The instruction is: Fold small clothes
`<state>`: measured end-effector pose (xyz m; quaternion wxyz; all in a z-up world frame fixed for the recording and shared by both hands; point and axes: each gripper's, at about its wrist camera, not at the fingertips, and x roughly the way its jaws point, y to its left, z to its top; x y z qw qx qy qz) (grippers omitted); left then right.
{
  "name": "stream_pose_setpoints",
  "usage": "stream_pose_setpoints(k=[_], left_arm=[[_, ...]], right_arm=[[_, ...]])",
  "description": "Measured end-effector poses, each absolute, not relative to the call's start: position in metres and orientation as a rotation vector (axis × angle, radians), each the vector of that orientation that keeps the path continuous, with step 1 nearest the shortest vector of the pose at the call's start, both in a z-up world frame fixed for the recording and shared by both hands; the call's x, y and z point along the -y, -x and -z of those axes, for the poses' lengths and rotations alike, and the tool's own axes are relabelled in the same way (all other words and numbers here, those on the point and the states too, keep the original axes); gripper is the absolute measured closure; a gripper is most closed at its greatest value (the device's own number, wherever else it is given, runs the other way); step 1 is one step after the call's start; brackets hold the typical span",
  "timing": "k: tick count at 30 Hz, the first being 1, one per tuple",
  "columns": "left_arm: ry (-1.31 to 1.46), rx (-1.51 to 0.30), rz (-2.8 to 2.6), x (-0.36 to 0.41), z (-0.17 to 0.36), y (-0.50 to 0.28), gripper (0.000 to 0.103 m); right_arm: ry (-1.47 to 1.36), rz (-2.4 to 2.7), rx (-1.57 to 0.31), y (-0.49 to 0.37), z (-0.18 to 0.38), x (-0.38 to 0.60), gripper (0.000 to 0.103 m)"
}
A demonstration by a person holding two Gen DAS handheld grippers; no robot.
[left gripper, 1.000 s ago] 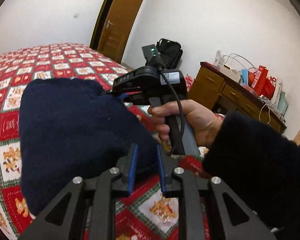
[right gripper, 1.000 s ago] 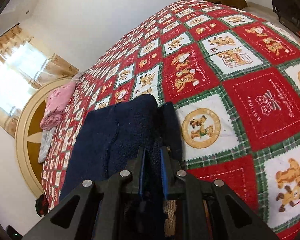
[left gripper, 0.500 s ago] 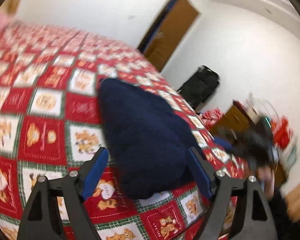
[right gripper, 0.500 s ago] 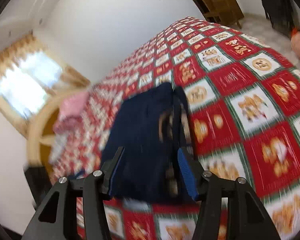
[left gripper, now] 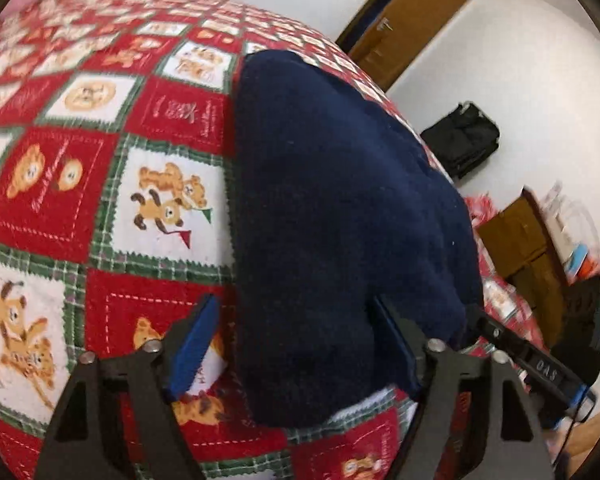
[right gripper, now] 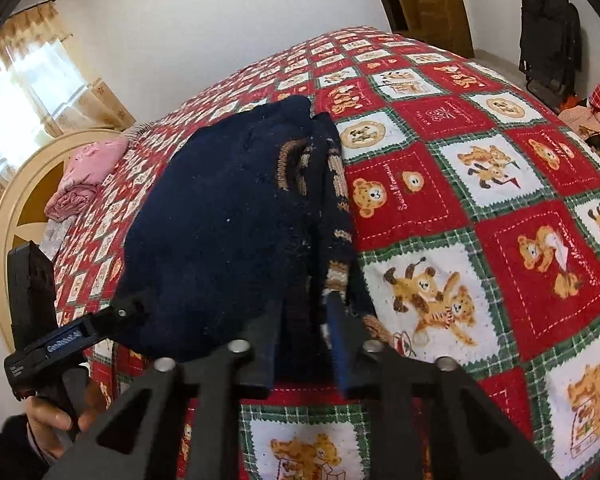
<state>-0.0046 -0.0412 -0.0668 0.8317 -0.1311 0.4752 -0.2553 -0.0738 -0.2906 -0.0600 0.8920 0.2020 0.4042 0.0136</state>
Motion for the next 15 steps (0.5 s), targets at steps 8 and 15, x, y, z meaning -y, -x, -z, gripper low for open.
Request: stream_pose_setpoints(k=[8, 15], left_arm=[[0.233, -1.0, 0.605, 0.05, 0.043, 0.031, 0.067], [0.084, -1.004, 0.507, 0.057, 0.059, 0.035, 0.048]], right_arm=[[-0.259, 0.051, -0.926, 0.083, 0.053, 0.286, 0.096], [-0.268, 0.036, -0.975, 0.085, 0.054, 0.289, 0.095]])
